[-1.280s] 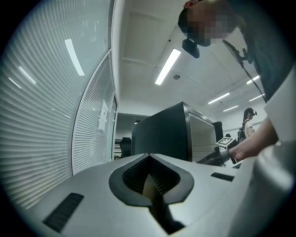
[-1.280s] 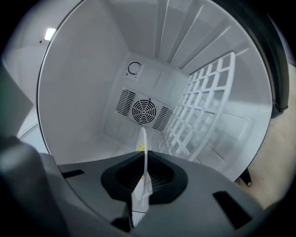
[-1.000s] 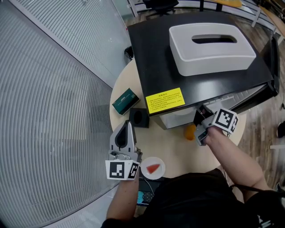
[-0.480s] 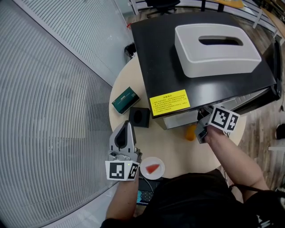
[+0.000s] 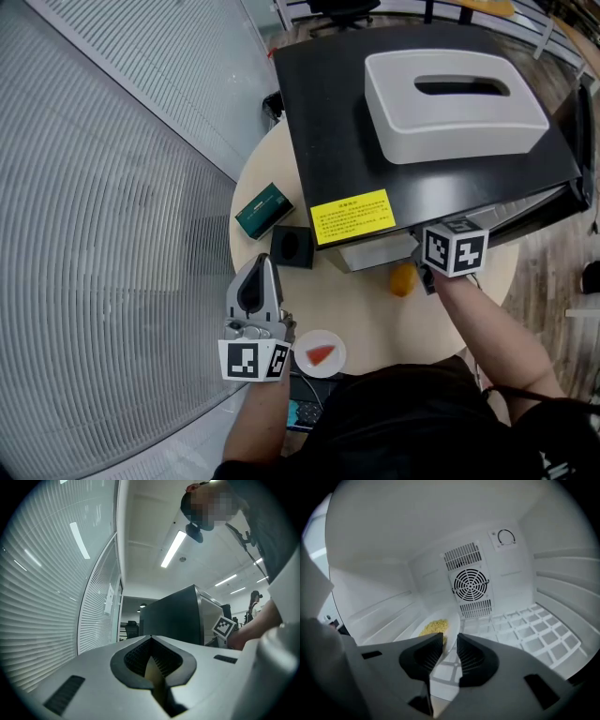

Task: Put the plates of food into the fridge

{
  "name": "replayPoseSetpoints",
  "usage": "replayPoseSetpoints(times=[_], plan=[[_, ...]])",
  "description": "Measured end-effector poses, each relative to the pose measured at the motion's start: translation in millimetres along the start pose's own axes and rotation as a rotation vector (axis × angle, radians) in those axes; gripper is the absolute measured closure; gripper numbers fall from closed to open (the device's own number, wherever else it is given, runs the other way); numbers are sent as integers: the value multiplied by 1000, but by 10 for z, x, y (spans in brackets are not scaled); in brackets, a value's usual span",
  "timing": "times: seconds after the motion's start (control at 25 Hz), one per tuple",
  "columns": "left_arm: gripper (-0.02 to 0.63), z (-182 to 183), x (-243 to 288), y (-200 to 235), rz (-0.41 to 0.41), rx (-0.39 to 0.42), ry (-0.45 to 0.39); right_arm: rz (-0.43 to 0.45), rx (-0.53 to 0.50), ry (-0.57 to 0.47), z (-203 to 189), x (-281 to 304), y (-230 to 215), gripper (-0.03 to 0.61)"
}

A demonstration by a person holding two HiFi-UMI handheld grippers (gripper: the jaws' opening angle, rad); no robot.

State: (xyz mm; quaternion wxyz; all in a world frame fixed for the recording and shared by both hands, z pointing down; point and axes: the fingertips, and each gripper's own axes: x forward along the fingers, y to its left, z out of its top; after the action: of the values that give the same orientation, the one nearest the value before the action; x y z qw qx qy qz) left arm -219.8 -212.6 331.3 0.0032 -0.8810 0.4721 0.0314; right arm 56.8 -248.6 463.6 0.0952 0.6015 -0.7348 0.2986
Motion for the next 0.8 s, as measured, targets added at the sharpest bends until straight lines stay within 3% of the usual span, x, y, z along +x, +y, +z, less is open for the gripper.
replayPoseSetpoints(times=[0.12,0.32,0.52,0.8], plan=[[607,-7,-5,-33,-3,2,6,-22,-86,31,-21,27,-30,493],[607,-1,-29,-96,-7,10,12,-26,-134,55,-54,78,-67,474],[607,52,-49,-152,-12,22,14,-88,-221,107,-114,78,-148,457],[607,128,-105,-239,-13,34,16,-76,-241,47,-57,1,-126,457]])
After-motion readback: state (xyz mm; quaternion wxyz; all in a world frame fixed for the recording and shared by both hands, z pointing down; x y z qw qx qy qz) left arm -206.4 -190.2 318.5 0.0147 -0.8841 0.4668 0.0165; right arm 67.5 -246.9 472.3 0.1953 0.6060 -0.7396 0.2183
